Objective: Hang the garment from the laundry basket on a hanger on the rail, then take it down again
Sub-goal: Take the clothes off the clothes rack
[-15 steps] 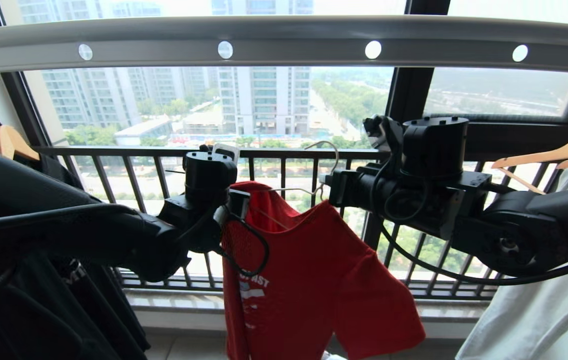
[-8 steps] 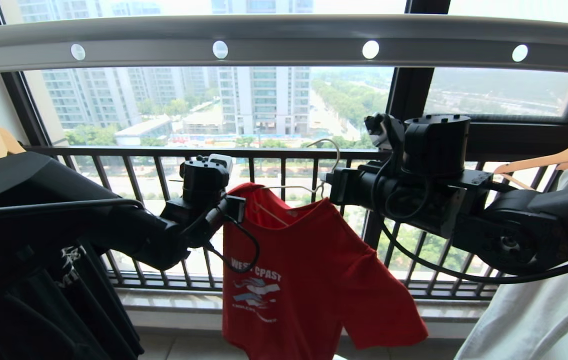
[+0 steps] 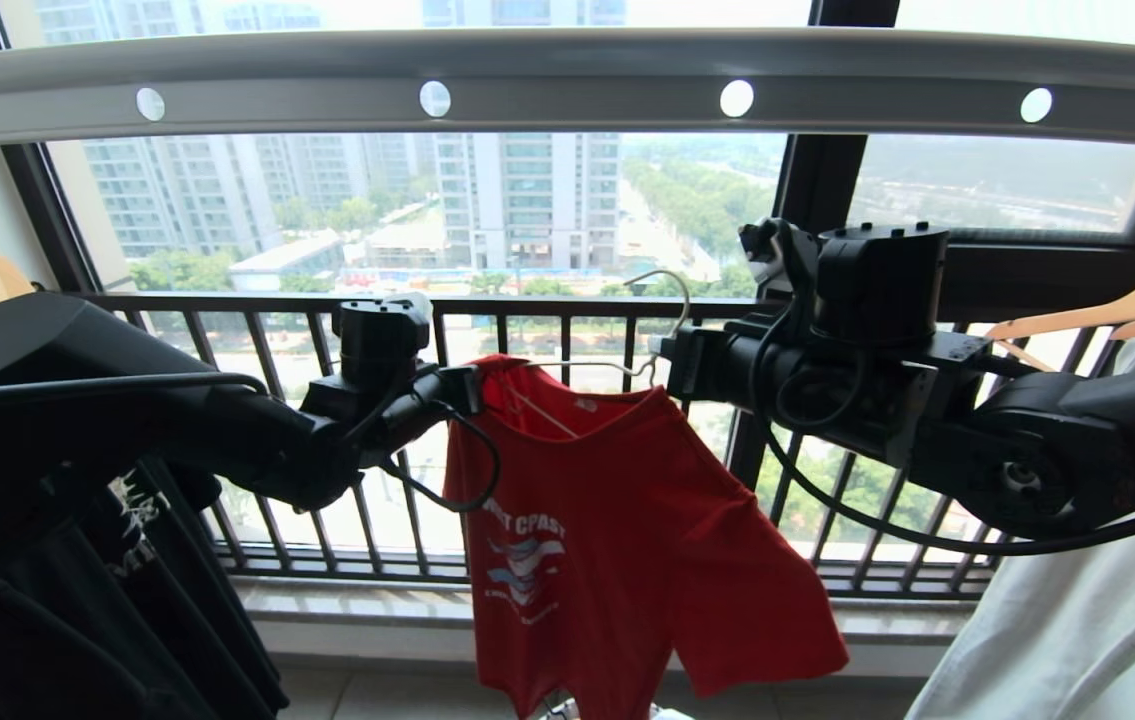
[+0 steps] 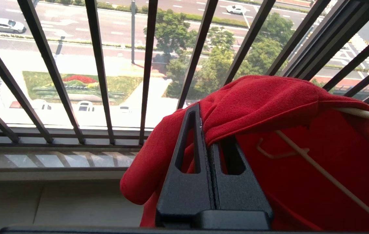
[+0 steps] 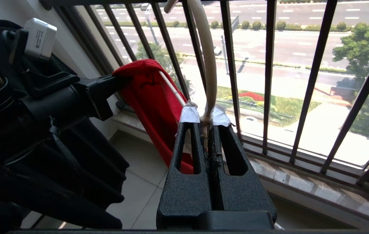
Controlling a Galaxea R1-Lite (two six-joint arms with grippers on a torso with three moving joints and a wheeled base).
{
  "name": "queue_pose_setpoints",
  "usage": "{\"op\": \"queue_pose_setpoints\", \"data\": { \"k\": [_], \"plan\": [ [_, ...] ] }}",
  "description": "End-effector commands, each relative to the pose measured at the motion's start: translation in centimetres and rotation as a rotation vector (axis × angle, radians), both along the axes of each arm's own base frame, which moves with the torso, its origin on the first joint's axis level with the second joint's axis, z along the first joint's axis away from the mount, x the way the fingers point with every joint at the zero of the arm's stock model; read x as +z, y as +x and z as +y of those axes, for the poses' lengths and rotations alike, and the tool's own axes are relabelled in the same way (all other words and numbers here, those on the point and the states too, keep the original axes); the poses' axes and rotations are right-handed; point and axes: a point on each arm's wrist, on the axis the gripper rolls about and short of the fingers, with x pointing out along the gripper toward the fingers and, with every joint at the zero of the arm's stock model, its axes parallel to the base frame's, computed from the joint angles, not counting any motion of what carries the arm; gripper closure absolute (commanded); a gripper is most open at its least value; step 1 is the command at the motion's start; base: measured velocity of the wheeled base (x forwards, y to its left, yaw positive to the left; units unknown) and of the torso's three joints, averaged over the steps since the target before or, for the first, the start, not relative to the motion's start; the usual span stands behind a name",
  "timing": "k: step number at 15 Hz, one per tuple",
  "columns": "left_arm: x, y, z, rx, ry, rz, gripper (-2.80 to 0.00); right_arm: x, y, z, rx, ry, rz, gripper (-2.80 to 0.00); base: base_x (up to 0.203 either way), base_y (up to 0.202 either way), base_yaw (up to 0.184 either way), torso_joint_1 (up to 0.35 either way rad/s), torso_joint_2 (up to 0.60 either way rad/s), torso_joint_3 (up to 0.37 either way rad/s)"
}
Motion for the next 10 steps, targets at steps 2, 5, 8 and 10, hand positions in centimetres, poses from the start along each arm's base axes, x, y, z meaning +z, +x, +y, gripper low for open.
{"op": "queue_pose_setpoints", "data": {
  "k": [2, 5, 8, 10],
  "plan": [
    [1.0, -0.1, 1.4, -0.061, -0.1, 0.008, 0.0, 0.0, 0.1, -0.1, -0.003, 0.002, -0.001, 0.0, 0.0, 0.0, 0.0, 0.0, 0.0, 0.0],
    [1.7, -0.2, 2.7, -0.118, -0.172, 0.023, 0.0, 0.1, 0.2, -0.2, -0.006, 0.005, -0.005, 0.0, 0.0, 0.0, 0.0, 0.0, 0.0, 0.0],
    [1.6, 0.0, 3.6, -0.153, -0.205, 0.037, 0.0, 0.1, 0.2, -0.2, -0.006, 0.005, -0.005, 0.0, 0.0, 0.0, 0.0, 0.0, 0.0, 0.0],
    [2.0, 0.0, 4.4, -0.179, -0.263, 0.052, 0.0, 0.2, 0.1, -0.2, -0.006, 0.004, -0.007, 0.0, 0.0, 0.0, 0.0, 0.0, 0.0, 0.0]
  ]
}}
